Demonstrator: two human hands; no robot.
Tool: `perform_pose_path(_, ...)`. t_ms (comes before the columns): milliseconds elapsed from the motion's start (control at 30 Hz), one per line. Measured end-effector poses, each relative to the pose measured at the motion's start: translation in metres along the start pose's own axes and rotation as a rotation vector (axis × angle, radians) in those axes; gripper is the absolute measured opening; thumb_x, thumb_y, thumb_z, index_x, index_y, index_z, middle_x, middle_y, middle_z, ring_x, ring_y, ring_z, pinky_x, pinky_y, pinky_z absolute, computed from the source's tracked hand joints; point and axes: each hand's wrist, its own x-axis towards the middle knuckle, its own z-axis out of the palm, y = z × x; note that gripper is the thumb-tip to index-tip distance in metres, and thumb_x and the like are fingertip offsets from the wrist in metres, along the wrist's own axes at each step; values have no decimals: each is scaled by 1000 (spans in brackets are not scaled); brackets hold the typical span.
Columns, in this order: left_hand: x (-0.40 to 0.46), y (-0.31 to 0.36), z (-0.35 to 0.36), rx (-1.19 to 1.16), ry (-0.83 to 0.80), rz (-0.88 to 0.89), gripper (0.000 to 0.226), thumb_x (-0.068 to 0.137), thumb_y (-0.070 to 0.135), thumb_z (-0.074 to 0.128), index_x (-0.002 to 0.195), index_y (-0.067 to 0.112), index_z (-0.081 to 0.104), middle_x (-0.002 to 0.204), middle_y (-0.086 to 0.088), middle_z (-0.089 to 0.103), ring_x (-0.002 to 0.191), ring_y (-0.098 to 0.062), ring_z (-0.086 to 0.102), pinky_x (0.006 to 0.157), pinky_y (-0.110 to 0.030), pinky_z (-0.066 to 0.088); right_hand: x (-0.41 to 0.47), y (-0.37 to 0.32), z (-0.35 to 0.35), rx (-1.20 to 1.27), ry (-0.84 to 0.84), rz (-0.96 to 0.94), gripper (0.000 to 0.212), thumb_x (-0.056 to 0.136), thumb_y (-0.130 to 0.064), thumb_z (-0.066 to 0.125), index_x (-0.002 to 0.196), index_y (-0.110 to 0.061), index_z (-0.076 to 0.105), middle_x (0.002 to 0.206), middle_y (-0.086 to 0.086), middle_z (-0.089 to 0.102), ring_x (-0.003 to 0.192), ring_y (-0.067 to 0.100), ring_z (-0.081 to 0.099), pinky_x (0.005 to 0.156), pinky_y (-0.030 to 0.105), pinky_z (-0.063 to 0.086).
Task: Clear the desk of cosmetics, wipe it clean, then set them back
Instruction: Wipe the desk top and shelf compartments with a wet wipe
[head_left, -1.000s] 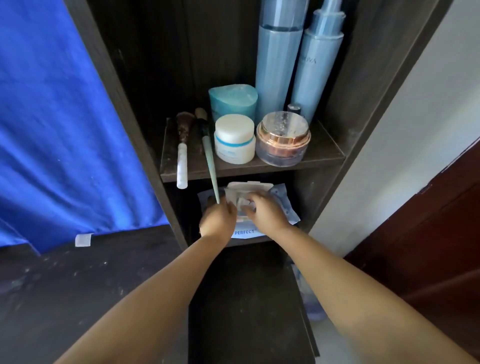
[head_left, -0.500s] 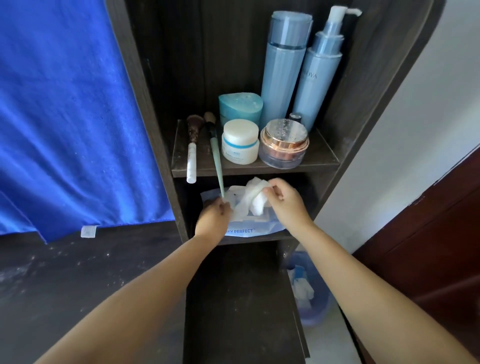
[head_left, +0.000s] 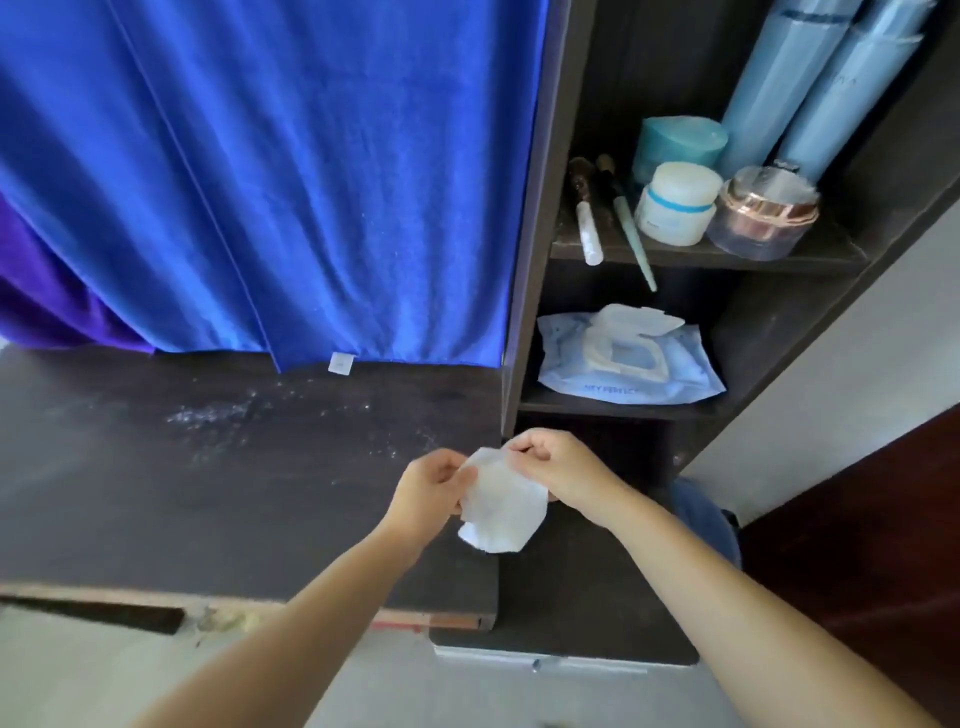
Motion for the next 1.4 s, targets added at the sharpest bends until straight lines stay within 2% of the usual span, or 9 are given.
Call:
perform_pose_path(167,-10,-83,-43,348,96,-13,6,88,18,55,88,18,62,89,-1,63,80,-17,57,74,-24,44,21,31,90,-291,79,120,14,89,-16,48,89,-20,62,95,1,61,89,17,57,68,28,44)
perform_pose_path(367,-12,-128,-127,653,164,256,23,90,17,44,105,9,61,102,-8,59,99,-27,52,81,-35,43,7,48,168,-580,586,76,43,93,-23,38,130,-3,47,143,17,40,133,33,35,109,48,32)
perform_pose_path(533,3,-151,-184,904,234,308,46,84,33,30,105,7,61,109,-15,59,102,-37,53,89,-46,41,14,50,242,-800,480,179,58,88,-39,29,130,-3,47,140,24,44,131,38,40,105,55,33)
perform_pose_path(767,27,-155,-189,934,271,305,36,93,17,45,127,6,49,140,-14,44,134,-31,32,113,-46,16,13,59,241,-1043,106,-296,50,97,-39,22,141,-17,31,150,11,33,139,25,25,112,42,13)
perform_pose_path(967,30,-155,-187,979,262,295,40,93,20,39,130,7,46,143,-13,41,136,-28,29,113,-45,14,19,88,161,-878,425,119,61,93,-39,11,142,-8,28,152,18,26,140,33,23,110,56,26)
perform_pose_path(1067,30,-156,-187,986,266,288,40,94,18,41,132,9,44,144,-12,38,137,-27,26,114,-44,11,53,62,189,-830,539,240,55,97,-36,20,146,-10,17,155,18,14,143,32,11,114,53,10)
perform_pose_path(1167,30,-157,-187,990,259,282,41,94,17,37,134,9,41,146,-11,35,138,-26,23,115,-43,9,71,34,245,-873,427,-22,56,94,-36,25,147,-20,16,154,15,21,143,30,18,114,52,13)
perform_pose_path(1300,31,-158,-187,993,261,297,41,94,12,35,134,8,41,146,-12,35,138,-27,23,115,-45,11,39,42,265,-1034,8,-558,53,94,-35,31,145,-22,21,152,7,29,141,22,24,114,44,16)
perform_pose_path(1400,32,-159,-186,995,279,303,41,92,14,33,131,7,45,143,-14,39,136,-29,29,113,-48,16,26,73,202,-1102,-9,-521,49,99,-39,19,145,-24,21,154,4,25,142,20,22,112,42,18)
